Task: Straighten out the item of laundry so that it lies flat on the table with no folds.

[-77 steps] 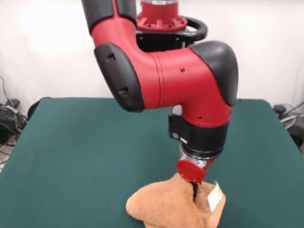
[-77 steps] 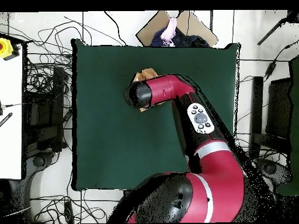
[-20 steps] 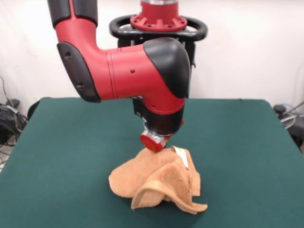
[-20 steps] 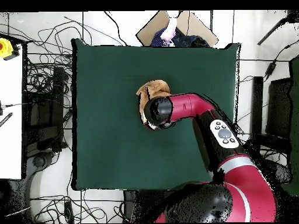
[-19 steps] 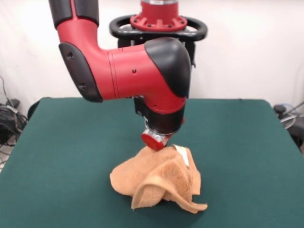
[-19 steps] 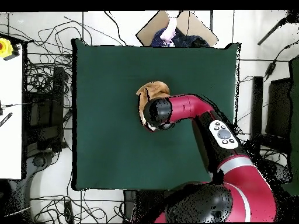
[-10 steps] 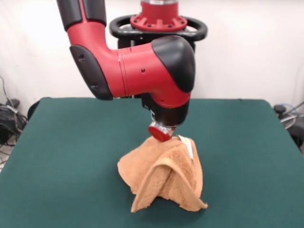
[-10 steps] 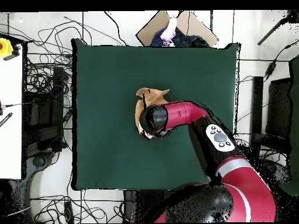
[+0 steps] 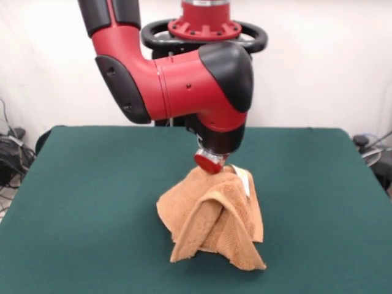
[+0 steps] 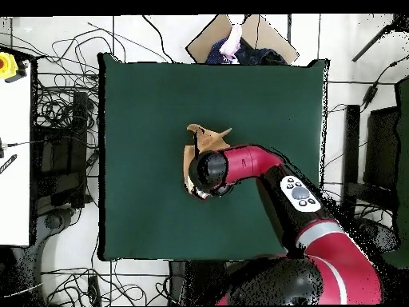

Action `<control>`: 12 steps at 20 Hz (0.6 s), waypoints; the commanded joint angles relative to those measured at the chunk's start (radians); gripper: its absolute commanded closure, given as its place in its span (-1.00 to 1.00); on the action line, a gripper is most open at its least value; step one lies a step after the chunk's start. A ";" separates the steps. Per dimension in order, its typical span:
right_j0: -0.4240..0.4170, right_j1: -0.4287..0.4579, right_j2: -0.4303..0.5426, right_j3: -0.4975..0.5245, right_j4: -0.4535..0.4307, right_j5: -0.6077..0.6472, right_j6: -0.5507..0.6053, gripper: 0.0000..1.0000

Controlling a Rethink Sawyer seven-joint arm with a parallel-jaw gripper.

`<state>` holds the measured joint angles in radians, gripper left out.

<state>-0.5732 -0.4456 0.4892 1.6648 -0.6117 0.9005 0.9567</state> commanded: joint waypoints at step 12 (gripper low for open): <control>-0.096 -0.080 -0.007 0.001 -0.073 0.029 -0.102 1.00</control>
<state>-0.6511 -0.5059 0.4889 1.6990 -0.6115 0.9007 0.9567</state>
